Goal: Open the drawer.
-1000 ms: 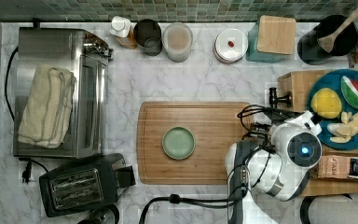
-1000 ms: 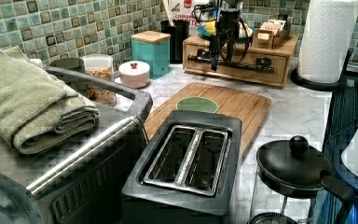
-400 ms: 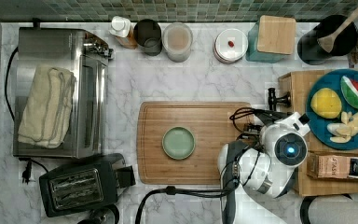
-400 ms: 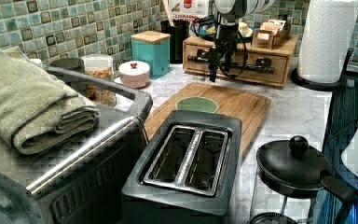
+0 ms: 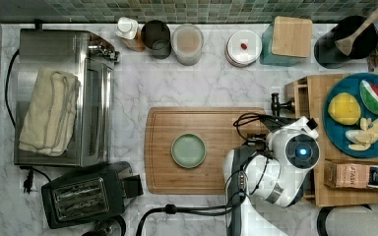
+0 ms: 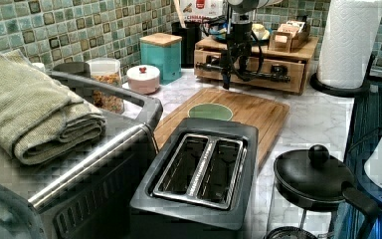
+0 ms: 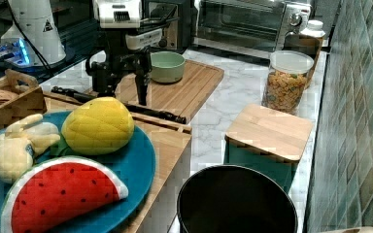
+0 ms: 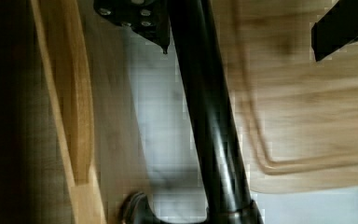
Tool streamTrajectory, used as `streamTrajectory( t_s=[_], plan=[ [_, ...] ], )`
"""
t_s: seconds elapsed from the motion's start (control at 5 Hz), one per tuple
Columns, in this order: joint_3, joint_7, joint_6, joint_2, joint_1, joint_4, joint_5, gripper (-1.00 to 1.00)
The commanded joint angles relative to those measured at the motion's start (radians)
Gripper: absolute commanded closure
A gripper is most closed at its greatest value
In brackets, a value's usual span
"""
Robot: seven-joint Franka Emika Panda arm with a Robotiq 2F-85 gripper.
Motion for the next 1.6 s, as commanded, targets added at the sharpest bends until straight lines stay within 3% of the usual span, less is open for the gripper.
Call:
streamTrajectory(
  t_s=[0.2,0.4,0.6,1.6],
  plan=[
    [0.199,0.114,0.086,-0.022,0.185,-0.102,0.120,-1.00],
    [0.335,0.254,0.018,-0.050,0.131,-0.099,0.093,-1.00],
    [0.318,0.314,-0.028,-0.069,0.208,-0.085,0.096,-1.00],
    [0.365,0.431,-0.113,-0.058,0.230,-0.003,0.089,-1.00]
  ],
)
